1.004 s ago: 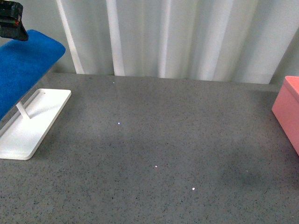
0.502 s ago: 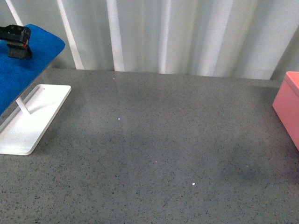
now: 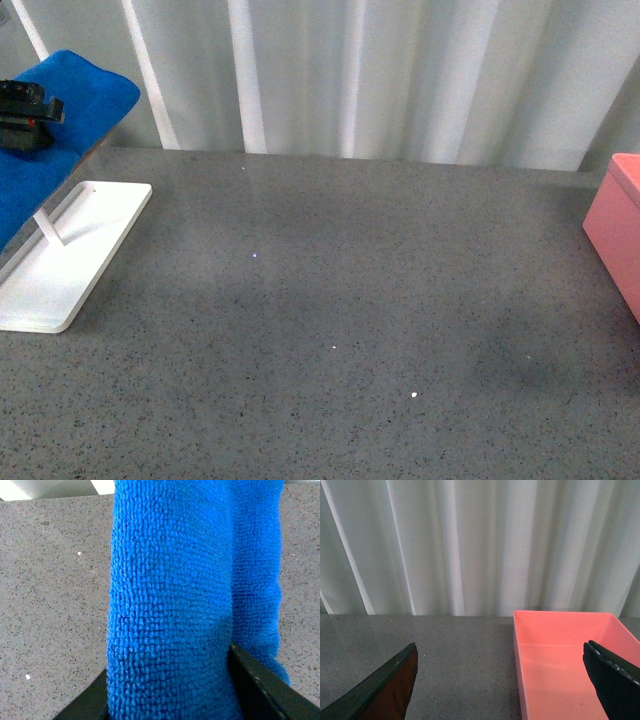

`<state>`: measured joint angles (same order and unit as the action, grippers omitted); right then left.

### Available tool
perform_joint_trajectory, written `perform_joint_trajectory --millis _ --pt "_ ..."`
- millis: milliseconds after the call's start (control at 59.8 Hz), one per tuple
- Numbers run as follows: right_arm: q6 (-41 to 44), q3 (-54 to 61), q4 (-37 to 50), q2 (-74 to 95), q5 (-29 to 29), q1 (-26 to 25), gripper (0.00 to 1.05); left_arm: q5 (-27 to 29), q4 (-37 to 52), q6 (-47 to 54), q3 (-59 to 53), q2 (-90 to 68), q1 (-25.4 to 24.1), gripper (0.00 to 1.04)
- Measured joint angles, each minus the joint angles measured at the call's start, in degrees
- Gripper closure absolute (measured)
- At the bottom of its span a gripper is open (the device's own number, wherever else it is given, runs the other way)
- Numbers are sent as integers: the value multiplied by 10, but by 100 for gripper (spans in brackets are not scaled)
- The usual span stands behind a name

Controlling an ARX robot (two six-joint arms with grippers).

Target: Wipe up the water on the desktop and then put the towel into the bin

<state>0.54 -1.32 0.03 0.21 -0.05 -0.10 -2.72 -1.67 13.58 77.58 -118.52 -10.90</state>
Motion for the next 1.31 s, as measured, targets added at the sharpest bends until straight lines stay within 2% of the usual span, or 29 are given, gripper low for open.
perform_joint_trajectory --millis 100,218,301,469,569,636,837,971,1105,1305 --pt "0 0 0 0 0 0 7 -11 4 -4 -12 14 -2 73" --pt "0 0 0 0 0 0 7 -50 8 -13 -29 44 -6 91" --pt "0 0 0 0 0 0 7 -71 15 -26 -40 66 -6 100" --pt "0 0 0 0 0 0 7 -144 50 -83 -82 133 12 100" --pt "0 0 0 0 0 0 7 -233 112 -164 -139 201 62 100" --pt "0 0 0 0 0 0 7 -268 147 -217 -170 238 108 100" --pt "0 0 0 0 0 0 7 -279 187 -308 -202 262 219 100" --pt "0 0 0 0 0 0 7 -271 211 -345 -200 261 269 100" --pt "0 0 0 0 0 0 7 -242 213 -351 -181 238 297 100" --pt "0 0 0 0 0 0 7 -229 210 -351 -175 215 300 100"
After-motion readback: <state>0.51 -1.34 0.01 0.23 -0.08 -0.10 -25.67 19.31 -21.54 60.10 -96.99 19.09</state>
